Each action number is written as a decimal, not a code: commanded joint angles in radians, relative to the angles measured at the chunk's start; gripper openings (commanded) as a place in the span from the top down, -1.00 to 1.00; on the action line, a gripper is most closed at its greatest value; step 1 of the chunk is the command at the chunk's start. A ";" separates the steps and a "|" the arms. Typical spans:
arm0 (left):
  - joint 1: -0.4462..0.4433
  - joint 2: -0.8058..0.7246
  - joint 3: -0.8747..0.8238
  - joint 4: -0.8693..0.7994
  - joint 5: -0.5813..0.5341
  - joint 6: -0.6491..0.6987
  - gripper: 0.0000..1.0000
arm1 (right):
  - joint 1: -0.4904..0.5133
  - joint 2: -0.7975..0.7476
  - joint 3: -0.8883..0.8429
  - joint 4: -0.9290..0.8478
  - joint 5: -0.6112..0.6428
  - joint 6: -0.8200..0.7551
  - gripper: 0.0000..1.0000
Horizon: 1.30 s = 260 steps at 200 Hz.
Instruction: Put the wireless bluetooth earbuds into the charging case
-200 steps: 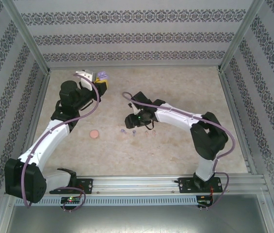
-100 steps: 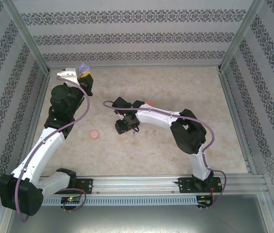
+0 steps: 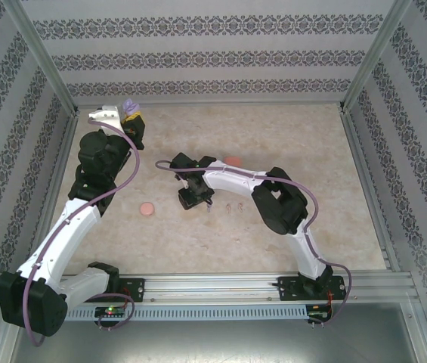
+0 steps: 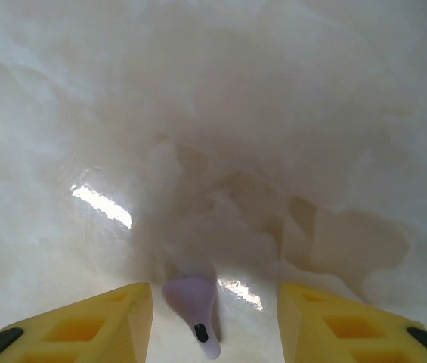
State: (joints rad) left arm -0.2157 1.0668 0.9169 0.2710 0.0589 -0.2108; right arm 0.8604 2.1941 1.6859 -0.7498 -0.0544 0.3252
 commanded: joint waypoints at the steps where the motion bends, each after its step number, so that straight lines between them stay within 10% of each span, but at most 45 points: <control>1: 0.001 -0.020 0.043 -0.009 0.023 -0.002 1.00 | 0.015 0.021 0.043 -0.035 -0.014 -0.025 0.05; 260: 0.001 -0.007 0.046 -0.016 0.063 -0.038 1.00 | 0.052 0.093 0.133 -0.137 0.076 -0.042 0.42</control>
State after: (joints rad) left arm -0.2157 1.0668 0.9279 0.2684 0.1005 -0.2214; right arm 0.9012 2.2723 1.8042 -0.8577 0.0040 0.2844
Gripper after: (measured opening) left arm 0.200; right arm 0.313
